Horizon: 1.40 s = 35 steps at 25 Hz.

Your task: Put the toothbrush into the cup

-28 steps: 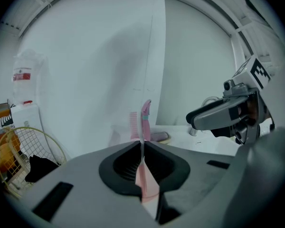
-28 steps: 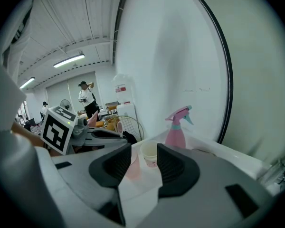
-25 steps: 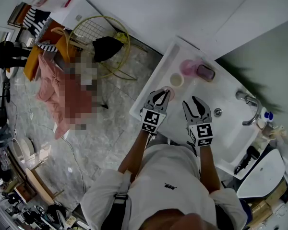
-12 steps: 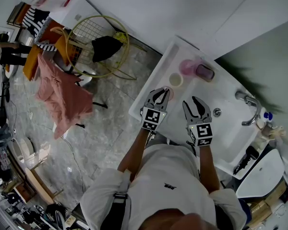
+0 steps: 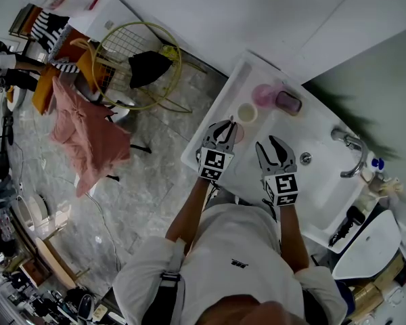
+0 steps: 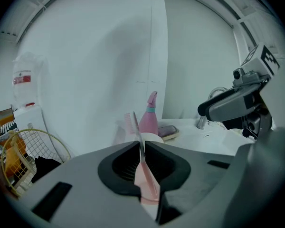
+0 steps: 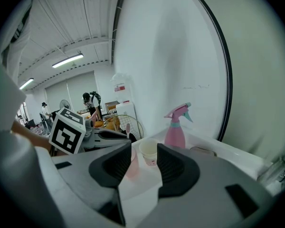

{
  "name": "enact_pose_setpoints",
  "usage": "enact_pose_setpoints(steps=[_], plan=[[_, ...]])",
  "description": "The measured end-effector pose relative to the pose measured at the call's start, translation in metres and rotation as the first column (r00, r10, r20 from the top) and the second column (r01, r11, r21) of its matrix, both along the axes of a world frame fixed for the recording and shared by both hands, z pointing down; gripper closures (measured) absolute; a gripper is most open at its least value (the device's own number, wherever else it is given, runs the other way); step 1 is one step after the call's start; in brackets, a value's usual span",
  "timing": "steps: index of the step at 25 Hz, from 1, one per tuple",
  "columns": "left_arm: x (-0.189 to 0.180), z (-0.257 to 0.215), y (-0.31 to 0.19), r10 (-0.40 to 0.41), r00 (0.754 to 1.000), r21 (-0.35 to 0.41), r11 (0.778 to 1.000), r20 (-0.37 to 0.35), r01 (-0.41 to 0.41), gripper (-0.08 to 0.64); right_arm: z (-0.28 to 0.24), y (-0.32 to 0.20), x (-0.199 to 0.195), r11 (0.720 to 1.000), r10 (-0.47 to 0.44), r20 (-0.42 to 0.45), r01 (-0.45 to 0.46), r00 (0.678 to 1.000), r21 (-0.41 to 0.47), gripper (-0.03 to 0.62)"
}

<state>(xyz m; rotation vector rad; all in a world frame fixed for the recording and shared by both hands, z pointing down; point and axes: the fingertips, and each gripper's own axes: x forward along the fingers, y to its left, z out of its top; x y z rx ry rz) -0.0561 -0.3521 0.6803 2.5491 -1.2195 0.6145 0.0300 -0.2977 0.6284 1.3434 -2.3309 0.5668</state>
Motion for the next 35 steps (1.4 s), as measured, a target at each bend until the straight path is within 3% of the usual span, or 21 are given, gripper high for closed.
enact_pose_setpoints(steps=[26, 30, 35], plan=[[-0.004, 0.013, -0.003, -0.026, 0.999, -0.026, 0.999, 0.025, 0.027, 0.515, -0.002, 0.005, -0.002, 1.0, 0.004, -0.01, -0.004, 1.0, 0.004, 0.411], [-0.008, 0.008, 0.004, -0.026, 1.0, -0.029, 0.999, 0.008, 0.026, 0.462, -0.003, 0.01, -0.003, 1.0, 0.003, -0.016, -0.003, 1.0, 0.009, 0.411], [-0.016, -0.009, 0.017, -0.029, 1.0, -0.013, 1.0, -0.011, 0.029, 0.448, -0.009, 0.018, -0.009, 1.0, -0.001, -0.022, 0.002, 1.0, 0.025, 0.411]])
